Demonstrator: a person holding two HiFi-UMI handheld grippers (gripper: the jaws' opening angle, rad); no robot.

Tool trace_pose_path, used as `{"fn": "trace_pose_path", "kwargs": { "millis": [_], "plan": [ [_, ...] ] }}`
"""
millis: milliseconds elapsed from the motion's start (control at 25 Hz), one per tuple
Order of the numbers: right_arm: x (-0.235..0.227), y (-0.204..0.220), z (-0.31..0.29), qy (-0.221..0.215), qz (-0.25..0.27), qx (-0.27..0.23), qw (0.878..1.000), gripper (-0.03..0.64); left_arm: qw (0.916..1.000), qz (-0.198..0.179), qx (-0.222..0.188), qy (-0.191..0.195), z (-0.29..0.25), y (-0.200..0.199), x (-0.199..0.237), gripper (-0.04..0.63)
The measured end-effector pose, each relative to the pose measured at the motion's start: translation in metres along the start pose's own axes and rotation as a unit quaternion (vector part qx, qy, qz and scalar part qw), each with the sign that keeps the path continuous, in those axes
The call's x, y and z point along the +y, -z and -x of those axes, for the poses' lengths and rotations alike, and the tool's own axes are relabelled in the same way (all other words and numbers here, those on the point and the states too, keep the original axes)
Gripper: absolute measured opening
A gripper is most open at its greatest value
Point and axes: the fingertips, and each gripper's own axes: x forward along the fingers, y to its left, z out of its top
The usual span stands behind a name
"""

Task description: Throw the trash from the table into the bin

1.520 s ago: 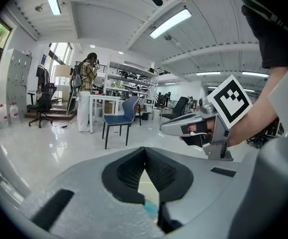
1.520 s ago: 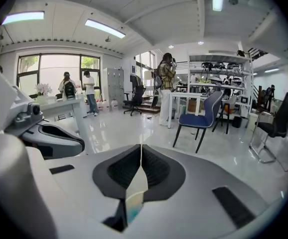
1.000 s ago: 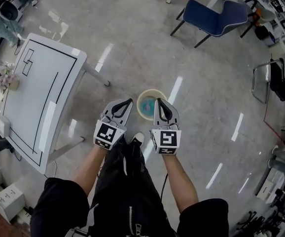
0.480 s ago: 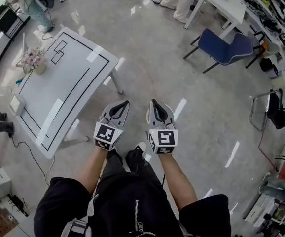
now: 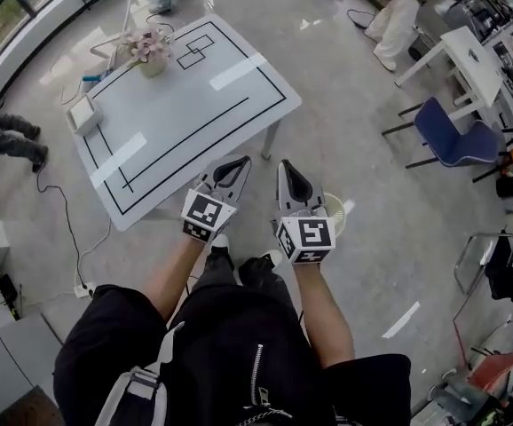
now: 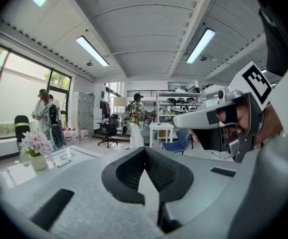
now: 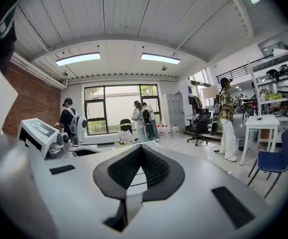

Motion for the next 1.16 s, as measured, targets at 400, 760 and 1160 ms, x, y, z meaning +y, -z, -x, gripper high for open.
{"fn": "trace_pose_path", "kwargs": {
  "millis": [400,760,1160],
  "plan": [
    [0.131,0.016,-0.062,-0.080,0.014,0.035,0.996,0.009,0.9972,0.025,0.003,-0.071,0.097,0.033,0.098,0.005],
    [0.190,0.019,-0.088,-0.106,0.036,0.045,0.993,0.009,0.9944,0.036,-0.005,-0.100,0.144,0.045,0.143,0.005],
    [0.209,0.018,-0.105,-0.115,0.047,0.053,0.991,0.008,0.9933,0.036,-0.017,-0.109,0.154,0.040,0.164,0.005]
  ]
}}
